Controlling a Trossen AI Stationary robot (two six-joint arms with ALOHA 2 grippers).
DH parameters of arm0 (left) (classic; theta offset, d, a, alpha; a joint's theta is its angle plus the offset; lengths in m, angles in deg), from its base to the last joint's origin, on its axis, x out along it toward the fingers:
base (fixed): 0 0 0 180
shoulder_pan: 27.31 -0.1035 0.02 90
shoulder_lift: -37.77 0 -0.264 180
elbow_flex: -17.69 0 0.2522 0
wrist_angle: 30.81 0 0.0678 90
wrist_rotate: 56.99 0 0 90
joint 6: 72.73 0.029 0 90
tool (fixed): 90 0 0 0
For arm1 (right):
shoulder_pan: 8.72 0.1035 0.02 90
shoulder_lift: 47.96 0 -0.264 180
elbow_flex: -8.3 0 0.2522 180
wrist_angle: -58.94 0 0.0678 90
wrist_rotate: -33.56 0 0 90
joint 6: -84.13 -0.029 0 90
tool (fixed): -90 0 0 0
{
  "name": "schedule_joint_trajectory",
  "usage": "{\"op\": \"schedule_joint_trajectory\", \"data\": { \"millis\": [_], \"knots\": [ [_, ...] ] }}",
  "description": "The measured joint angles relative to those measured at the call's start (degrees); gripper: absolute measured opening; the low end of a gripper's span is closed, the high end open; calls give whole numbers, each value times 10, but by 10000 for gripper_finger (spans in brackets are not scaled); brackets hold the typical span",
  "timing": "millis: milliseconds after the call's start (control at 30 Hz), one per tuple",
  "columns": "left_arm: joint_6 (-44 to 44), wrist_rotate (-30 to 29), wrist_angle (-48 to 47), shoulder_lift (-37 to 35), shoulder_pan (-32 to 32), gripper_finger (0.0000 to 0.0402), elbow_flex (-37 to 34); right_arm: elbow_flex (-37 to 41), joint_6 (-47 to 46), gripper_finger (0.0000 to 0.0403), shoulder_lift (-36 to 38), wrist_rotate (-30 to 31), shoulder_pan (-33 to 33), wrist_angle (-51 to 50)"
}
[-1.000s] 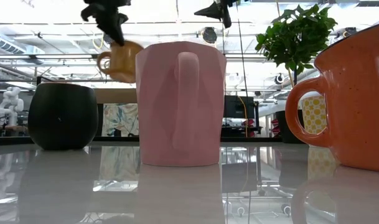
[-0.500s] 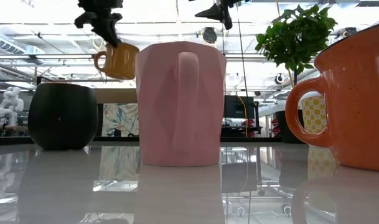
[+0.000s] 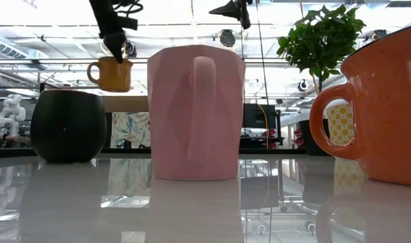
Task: Place coffee mugs
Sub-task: Put the yellow mug on the shelf
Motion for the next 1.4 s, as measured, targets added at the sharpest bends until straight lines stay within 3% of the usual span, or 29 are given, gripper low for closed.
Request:
{"op": "schedule_joint_trajectory", "data": {
  "millis": [200,300,1100,1400],
  "knots": [
    [-102,-16,-58,0,-8,14,0,0,3,222,0,3,1,-18],
    [-142,-53,-80,6,-14,14,0,0,12,222,0,3,1,-17],
    [-170,-36,-78,38,-32,14,1,0,35,222,0,3,0,-20],
    [-195,-36,-79,46,-32,40,0,0,31,222,0,2,1,-34]
  ]
}}
